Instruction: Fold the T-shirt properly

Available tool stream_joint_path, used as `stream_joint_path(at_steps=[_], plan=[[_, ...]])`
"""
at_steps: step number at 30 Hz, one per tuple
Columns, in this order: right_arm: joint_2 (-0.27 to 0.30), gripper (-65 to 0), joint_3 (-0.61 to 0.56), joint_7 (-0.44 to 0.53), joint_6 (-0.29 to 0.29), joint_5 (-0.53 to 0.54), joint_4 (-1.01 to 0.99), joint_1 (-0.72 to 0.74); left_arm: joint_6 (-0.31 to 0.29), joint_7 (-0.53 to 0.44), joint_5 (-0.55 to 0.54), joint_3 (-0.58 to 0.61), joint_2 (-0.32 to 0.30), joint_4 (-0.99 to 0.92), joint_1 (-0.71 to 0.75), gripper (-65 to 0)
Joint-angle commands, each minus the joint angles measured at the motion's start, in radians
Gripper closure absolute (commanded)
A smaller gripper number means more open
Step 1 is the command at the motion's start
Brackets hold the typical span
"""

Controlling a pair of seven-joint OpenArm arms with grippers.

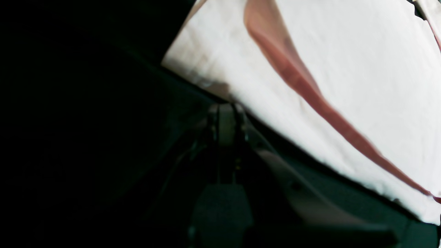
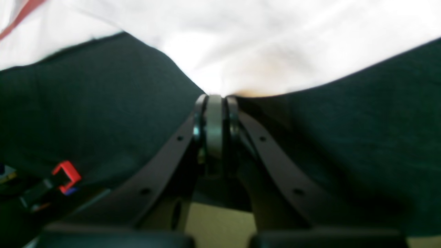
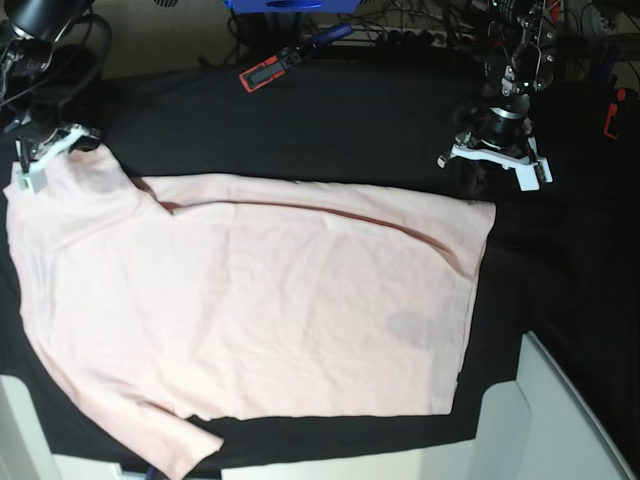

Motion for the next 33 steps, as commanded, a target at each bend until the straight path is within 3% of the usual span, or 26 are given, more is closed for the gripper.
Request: stream_joint_path(at_steps=[1, 5, 11, 15, 20, 29, 33], plan=[[0.023, 0.0, 0.002, 0.017, 0.007, 0.019, 0.034, 0.023, -0.008, -0.023, -0.004, -0.005, -0.008, 0.013, -0.001, 0.0], [0.026, 0.0, 0.0, -0.034, 0.007, 0.013, 0.108, 0.061, -0.008, -0.023, -0.004, -0.005, -0.005, 0.013, -0.001, 0.0], [0.098, 0.0, -0.084, -0.118, 0.007, 0.013, 0.134, 0.176, -0.008, -0.023, -0.004, -0.003, -0.002, 0.015, -0.001, 0.0], [0.104, 0.0, -0.129, -0.118, 0.007, 0.013, 0.131, 0.233, -0.008, -0.023, -0.004, -0.003, -0.002, 0.015, -0.001, 0.0], [0.104, 0.0, -0.199, -0.111, -0.062, 0.013, 0.131, 0.291, -0.008, -0.023, -0.004, -0.003, -0.002, 0.015, -0.001, 0.0], [0.104, 0.0, -0.276, -0.103, -0.063, 0.013, 0.021, 0.402, -0.008, -0.023, -0.004, -0.003, -0.002, 0.015, -0.001, 0.0], [0.112, 0.0, -0.278, -0.034, -0.063, 0.013, -0.064, 0.438, -0.008, -0.023, -0.004, -0.003, -0.004, 0.015, 0.0, 0.0]])
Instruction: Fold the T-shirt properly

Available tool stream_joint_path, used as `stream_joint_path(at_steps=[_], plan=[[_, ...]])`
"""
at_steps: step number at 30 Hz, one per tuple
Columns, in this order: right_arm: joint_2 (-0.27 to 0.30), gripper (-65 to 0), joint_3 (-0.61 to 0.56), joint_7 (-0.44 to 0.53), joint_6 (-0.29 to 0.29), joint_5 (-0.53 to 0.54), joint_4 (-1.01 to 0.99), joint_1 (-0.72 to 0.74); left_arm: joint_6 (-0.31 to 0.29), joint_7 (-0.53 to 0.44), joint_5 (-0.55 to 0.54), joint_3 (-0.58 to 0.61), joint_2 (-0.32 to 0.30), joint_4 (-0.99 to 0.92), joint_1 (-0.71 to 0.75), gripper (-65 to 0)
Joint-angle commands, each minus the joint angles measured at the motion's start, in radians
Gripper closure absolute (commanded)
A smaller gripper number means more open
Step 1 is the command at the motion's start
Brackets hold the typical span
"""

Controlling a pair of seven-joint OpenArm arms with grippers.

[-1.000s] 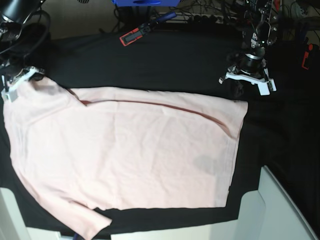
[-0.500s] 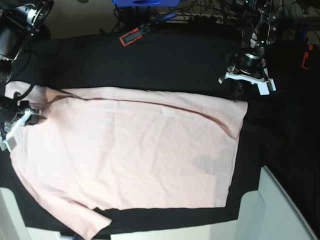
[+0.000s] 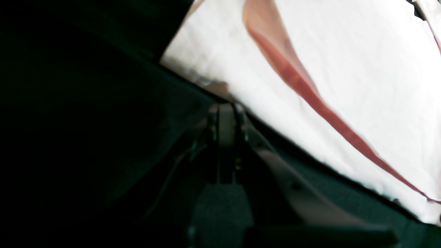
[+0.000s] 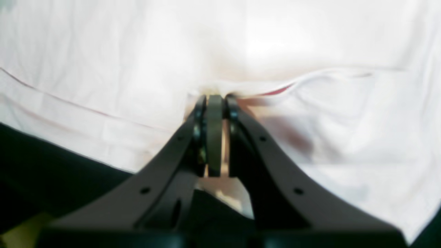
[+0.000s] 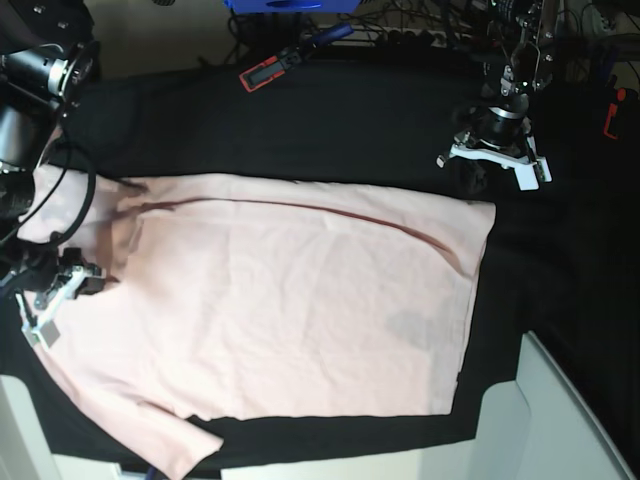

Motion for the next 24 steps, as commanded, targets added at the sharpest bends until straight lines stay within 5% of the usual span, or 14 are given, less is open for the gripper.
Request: stream_joint_path(at_steps=[1, 11, 24], plan=[[0.029, 0.0, -0.01, 0.031, 0.001, 0.017, 0.0, 0.036, -0.008, -0.022, -0.004, -0.004, -0.009, 0.015, 0.0, 0.0], [0.061, 0.0, -0.161, 0.18, 0.001, 0.017, -0.21, 0.15, -0.008, -0.022, -0.004, -0.003, -0.012, 0.015, 0.0, 0.0], [0.057, 0.0, -0.175, 0.355, -0.04, 0.017, -0.301, 0.174, -0.006, -0.022, -0.002, -0.003, -0.013, 0.013, 0.018, 0.0]])
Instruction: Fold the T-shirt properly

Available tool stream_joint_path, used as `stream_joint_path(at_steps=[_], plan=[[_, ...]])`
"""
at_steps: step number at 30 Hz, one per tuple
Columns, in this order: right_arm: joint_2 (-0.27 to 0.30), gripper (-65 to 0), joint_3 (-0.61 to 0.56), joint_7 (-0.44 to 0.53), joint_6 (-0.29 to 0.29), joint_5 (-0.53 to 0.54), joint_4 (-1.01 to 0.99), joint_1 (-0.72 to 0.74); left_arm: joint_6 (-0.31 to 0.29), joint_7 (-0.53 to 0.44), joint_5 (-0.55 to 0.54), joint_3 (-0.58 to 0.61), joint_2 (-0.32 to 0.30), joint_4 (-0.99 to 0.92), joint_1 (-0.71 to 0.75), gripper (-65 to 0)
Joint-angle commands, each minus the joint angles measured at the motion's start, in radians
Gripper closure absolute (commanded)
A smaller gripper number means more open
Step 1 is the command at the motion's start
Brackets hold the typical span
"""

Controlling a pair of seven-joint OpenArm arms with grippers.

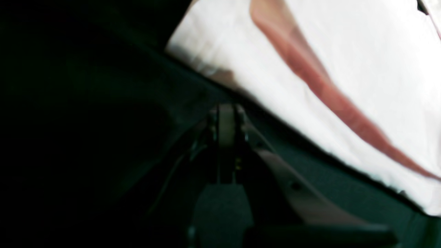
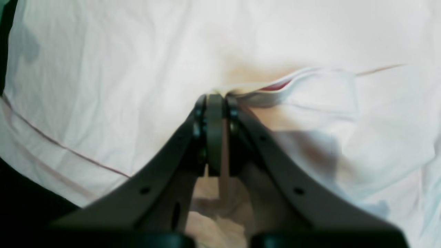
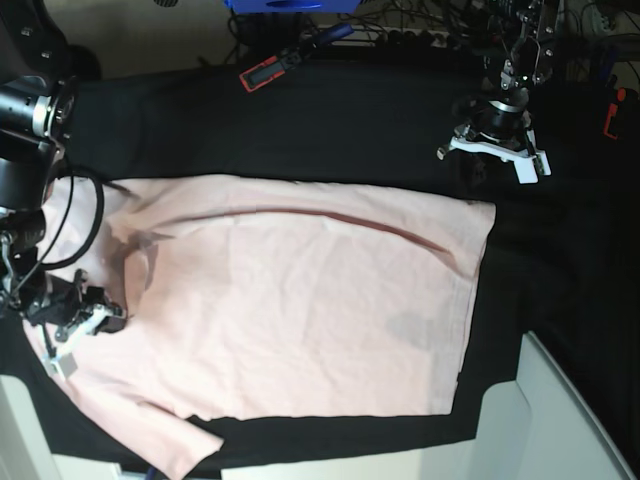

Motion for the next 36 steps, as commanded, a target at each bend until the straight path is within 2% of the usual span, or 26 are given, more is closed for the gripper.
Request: stream_joint_path(at_steps=[1, 11, 15, 17, 22, 24, 31, 36], plan=[[0.008, 0.0, 0.002, 0.039, 0.005, 0.02, 0.014, 0.033, -0.007, -0.023, -0.002, -0.004, -0.009, 0.013, -0.001, 0.0], [0.005, -0.3, 0.011, 0.105, 0.0, 0.021, 0.012, 0.033, -0.007, -0.023, -0.002, -0.004, -0.009, 0.013, 0.0, 0.0], [0.008, -0.6, 0.007, 0.097, -0.001, 0.021, 0.012, 0.032, -0.007, -0.023, -0.002, -0.004, -0.009, 0.015, 0.0, 0.0], [0.012, -4.9, 0.004, 0.097, -0.001, 0.02, 0.012, 0.032, -0.007, -0.023, -0.002, -0.004, -0.009, 0.018, -0.001, 0.0], [0.02, -24.5, 0.011, 0.096, -0.001, 0.021, 0.012, 0.029, -0.007, -0.023, -0.002, 0.0, -0.009, 0.022, -0.008, 0.0], [0.028, -29.3, 0.013, 0.077, 0.0, 0.026, 0.012, 0.029, -0.007, -0.023, -0.002, 0.002, -0.009, 0.022, -0.008, 0.0], [0.028, -29.9, 0.168, 0.047, 0.005, 0.028, 0.021, 0.026, -0.01, -0.021, -0.002, 0.003, -0.009, 0.038, -0.009, 0.0], [0.06, -30.3, 0.252, -0.009, 0.005, 0.026, 0.112, -0.066, -0.01, -0.015, -0.002, 0.005, -0.03, 0.076, -0.001, 0.0]])
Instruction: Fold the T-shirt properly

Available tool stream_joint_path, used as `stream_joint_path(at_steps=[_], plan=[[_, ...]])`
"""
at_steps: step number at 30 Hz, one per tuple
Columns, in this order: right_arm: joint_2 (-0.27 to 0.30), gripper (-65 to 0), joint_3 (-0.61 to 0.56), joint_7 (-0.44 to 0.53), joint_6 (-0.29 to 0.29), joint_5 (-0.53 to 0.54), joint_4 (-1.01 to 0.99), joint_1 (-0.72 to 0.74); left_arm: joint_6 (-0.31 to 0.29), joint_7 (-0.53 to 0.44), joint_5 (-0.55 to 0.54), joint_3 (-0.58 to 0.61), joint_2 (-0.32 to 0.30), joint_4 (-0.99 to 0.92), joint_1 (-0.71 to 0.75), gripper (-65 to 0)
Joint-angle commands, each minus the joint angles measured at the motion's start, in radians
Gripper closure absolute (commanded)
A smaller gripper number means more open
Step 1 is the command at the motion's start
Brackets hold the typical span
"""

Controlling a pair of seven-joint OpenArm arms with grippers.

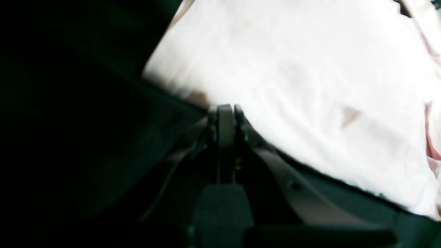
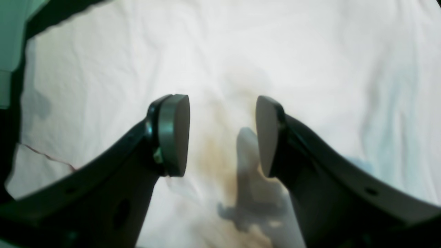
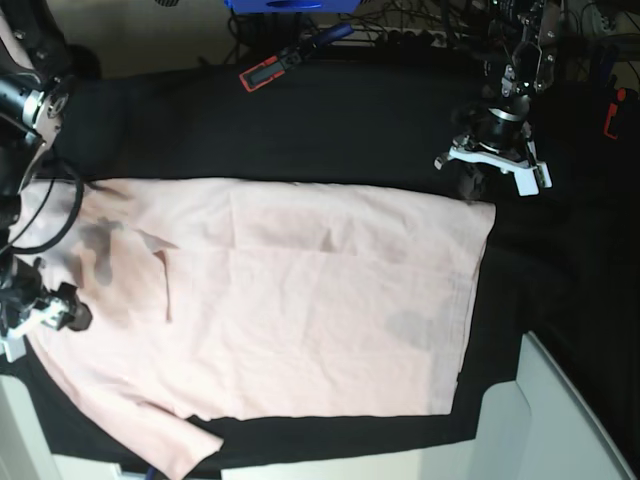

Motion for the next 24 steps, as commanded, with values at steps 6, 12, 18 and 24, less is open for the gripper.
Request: stream_joint_path(at_steps=[6, 12, 18, 24], plan=[[0.002, -32.6, 0.215, -0.083, 0.005, 0.054, 0.247, -0.143, -0.003, -0.018, -0.002, -0.013, -0.029, 0.049, 0.036, -14.8], [0.003, -57.5, 0.44, -0.217, 0.005, 0.262, 0.272, -0.248, -0.003, -0.022, -0.002, -0.009, -0.027, 0.056, 0.045, -24.2], [-0.021, -64.6, 0.618, -0.209, 0.0, 0.372, 0.149, -0.3, -0.003, -0.023, -0.002, -0.013, -0.026, 0.058, 0.045, -24.2], [-0.006, -64.7, 0.618, -0.184, 0.0, 0.366, -0.021, -0.297, -0.003, -0.025, -0.002, -0.015, -0.026, 0.058, 0.046, -24.2]])
